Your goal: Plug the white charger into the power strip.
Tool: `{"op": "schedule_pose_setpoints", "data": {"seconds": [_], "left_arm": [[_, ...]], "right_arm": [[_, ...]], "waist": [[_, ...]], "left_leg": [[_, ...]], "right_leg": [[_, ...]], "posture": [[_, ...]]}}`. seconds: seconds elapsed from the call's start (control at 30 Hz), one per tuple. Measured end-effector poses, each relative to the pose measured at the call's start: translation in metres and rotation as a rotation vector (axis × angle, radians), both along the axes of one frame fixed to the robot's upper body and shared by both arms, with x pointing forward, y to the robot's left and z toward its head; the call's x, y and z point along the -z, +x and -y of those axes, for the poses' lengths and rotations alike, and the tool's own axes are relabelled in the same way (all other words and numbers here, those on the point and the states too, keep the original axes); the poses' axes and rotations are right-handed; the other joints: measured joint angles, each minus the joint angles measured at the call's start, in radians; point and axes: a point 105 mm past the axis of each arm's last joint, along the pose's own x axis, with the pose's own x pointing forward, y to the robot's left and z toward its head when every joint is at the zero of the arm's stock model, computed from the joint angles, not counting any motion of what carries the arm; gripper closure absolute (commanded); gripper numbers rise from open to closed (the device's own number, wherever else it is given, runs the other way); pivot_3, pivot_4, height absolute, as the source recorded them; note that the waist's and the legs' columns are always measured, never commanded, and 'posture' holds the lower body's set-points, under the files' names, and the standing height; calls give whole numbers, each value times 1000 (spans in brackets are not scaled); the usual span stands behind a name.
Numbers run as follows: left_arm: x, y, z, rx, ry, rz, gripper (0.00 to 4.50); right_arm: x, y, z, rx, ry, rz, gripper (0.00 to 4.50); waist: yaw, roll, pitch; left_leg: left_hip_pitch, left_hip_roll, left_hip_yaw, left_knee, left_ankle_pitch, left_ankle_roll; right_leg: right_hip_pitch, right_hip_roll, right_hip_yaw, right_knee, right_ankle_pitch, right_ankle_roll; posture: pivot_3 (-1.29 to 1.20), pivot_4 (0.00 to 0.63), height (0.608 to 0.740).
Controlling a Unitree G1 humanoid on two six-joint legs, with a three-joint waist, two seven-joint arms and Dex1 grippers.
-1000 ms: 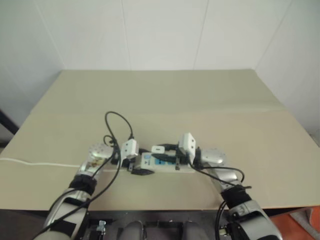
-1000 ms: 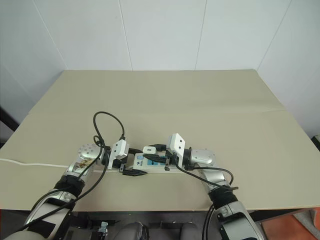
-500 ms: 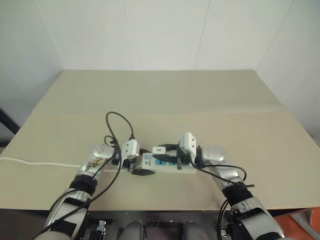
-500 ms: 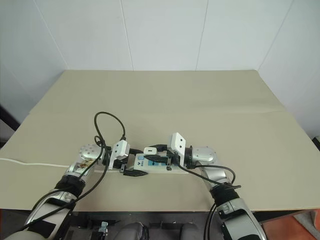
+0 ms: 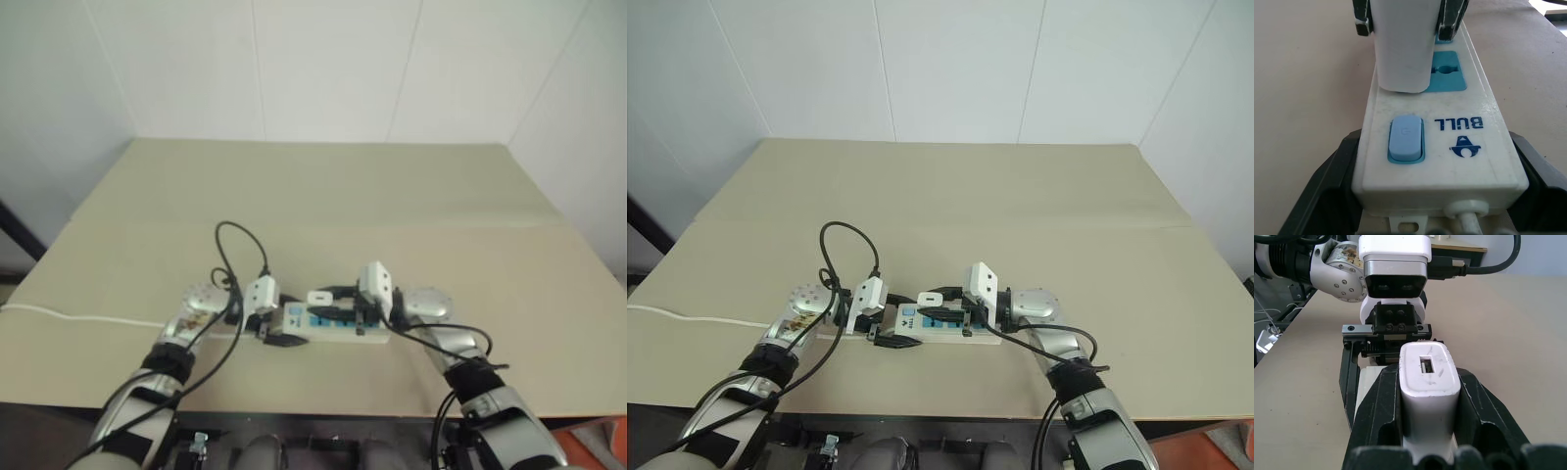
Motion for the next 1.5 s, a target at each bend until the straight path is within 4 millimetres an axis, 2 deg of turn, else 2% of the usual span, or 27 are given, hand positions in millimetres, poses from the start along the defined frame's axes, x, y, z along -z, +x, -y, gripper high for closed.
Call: {"op": "schedule_pose_setpoints", "data": {"seconds": [0.47,0.83,1.03,1.2,1.5], "left_arm": [[2,-2,0,-4,-1,-4,1160],[3,-1,-4,-15,4,-6,1160],[4,-2,-5,-19,2,-8,1160],[4,-3,-7,-22,2,-7,1160],[4,-3,-8,-25,1,-6,1160]], "right_arm": [[3,1,3,-41,-71,-4,3395],[2,4,-3,-65,-98,-7,3395],[3,4,-4,-67,-94,-16,3395],[4,6,-7,-49,-56,-106,3395],[4,6,-7,-50,-57,-110,3395]], "waist": [[1,-4,-5],[-8,-4,-6],[-11,-4,-7],[-17,-4,-7],[-17,-4,-7]], "left_leg": [[1,0,-1,-2,0,0],[3,1,-2,-4,0,0],[3,1,-3,-4,0,0],[3,1,-4,-6,0,0],[3,0,-6,-7,0,0]], "right_leg": [[1,-1,0,-2,0,0],[1,0,0,-1,0,-1],[1,0,0,-1,0,-1],[1,0,0,-2,0,-1],[1,0,0,-2,0,-1]], "posture": [[0,150,740],[0,150,740],[0,150,740],[0,150,740],[0,150,740]]}}
